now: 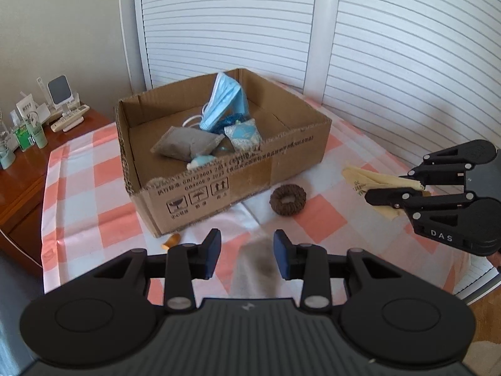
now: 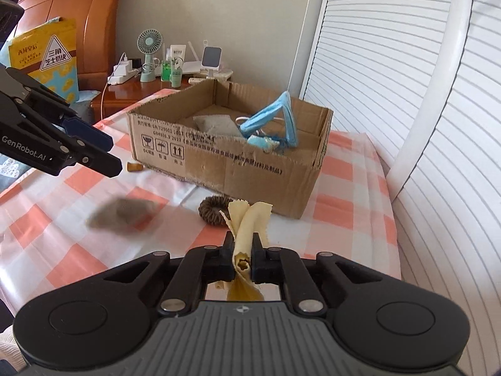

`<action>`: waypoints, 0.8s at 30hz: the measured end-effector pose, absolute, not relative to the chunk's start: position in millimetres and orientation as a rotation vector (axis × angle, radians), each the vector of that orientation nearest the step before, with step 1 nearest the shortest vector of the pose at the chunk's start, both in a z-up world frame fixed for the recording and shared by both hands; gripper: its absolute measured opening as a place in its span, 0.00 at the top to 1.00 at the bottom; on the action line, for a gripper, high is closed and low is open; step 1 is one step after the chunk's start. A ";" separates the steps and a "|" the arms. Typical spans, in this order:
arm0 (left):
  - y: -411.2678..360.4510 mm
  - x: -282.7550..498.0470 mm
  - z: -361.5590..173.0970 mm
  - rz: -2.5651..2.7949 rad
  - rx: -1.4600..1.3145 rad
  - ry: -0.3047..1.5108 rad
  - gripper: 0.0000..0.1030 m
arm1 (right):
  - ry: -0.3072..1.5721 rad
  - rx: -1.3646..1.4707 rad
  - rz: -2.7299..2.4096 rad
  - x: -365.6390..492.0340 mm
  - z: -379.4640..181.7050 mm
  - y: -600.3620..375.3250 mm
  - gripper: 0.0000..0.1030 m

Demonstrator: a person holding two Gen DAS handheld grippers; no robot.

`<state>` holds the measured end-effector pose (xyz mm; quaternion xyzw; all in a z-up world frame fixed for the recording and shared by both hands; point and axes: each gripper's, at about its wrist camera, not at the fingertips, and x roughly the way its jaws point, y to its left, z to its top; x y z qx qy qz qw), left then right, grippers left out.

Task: Organize soft objects
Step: 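Raise the yellow cloth with the right gripper while the left gripper carries the grey strip toward the box, then open the right gripper over the box while the left gripper releases the grey strip inside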

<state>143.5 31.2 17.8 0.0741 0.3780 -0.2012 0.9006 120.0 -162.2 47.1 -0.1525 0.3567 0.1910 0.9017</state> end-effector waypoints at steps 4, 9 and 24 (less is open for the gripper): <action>31.7 158.8 38.0 -0.401 0.169 0.730 0.66 | 0.690 -0.318 0.403 130.0 64.3 -158.6 0.90; 33.0 175.7 48.1 -0.395 0.171 0.721 0.65 | 0.632 -0.337 0.409 146.9 82.2 -150.6 0.90; 15.4 160.8 -48.7 -0.460 0.179 0.988 0.34 | 0.589 -0.335 0.408 178.5 95.8 -144.9 0.90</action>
